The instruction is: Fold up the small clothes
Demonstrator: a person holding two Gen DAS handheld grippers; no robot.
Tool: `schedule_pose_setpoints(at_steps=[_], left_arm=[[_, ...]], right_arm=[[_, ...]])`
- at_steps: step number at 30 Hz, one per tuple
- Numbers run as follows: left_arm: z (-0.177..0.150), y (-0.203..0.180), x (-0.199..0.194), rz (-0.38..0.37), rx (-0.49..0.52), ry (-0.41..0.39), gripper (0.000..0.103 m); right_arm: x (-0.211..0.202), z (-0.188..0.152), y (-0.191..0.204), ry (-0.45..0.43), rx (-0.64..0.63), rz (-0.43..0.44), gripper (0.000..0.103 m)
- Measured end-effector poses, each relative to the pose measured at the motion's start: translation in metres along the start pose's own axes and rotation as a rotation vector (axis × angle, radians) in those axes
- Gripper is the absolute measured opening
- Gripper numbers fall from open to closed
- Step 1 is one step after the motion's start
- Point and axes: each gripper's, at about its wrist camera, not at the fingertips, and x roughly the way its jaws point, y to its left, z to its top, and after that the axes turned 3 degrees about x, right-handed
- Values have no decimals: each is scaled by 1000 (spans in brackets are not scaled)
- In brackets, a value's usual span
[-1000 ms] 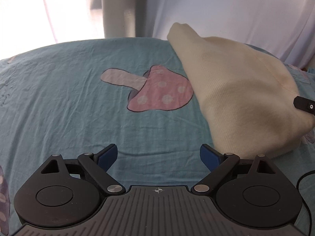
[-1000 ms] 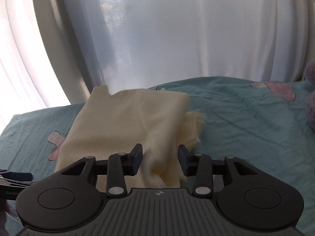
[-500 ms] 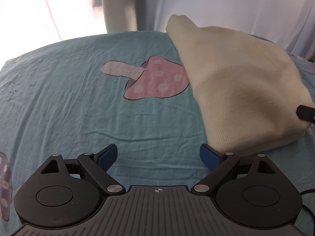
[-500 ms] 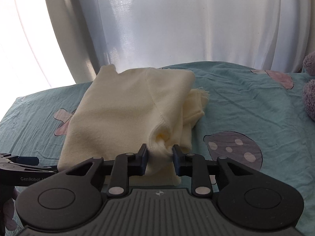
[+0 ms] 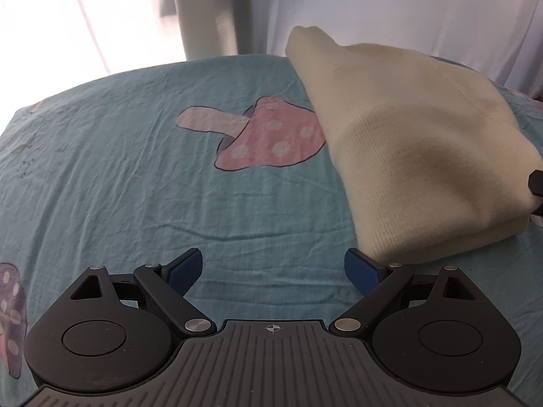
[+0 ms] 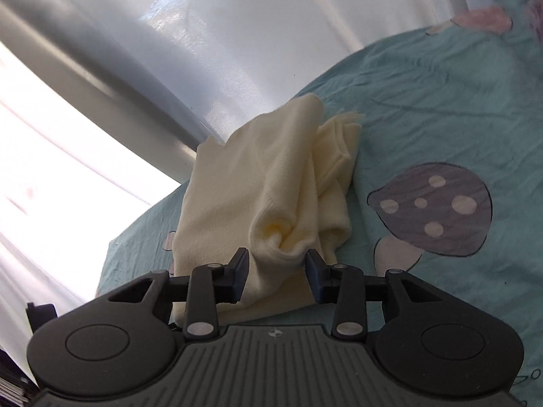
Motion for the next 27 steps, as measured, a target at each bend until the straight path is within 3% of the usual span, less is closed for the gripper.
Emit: schedule_pose_setpoints(at_steps=[2, 7, 9, 12, 14, 16, 17, 20, 22, 23, 27], left_arm=[[0, 0, 1, -6, -2, -3, 95], [0, 1, 6, -17, 1, 4, 95], [0, 3, 4, -26, 9, 1, 95], [3, 8, -1, -32, 7, -17, 95], [7, 12, -8, -31, -6, -43, 95], [11, 16, -14, -31, -17, -65, 95], [14, 18, -16, -30, -22, -77, 95], [24, 20, -17, -25, -23, -94, 95], [31, 20, -16, -17, -14, -100, 95], [35, 19, -17, -11, -12, -111, 95], [59, 14, -17, -4, -29, -159, 95]], right_arm=[[7, 0, -6, 44, 39, 42, 37], [25, 0, -8, 16, 89, 43, 36], [28, -1, -5, -5, 83, 12, 16], [25, -6, 12, -64, 6, -61, 7], [10, -11, 31, -144, -67, -46, 7], [-2, -11, 28, -182, -15, 27, 7], [-6, -13, 24, -196, 0, 21, 7], [6, -18, 6, -151, -33, -151, 7], [13, -23, -1, -114, -58, -182, 15], [10, -22, 2, -115, -85, -200, 25], [-16, -5, 15, -229, -167, -243, 29]])
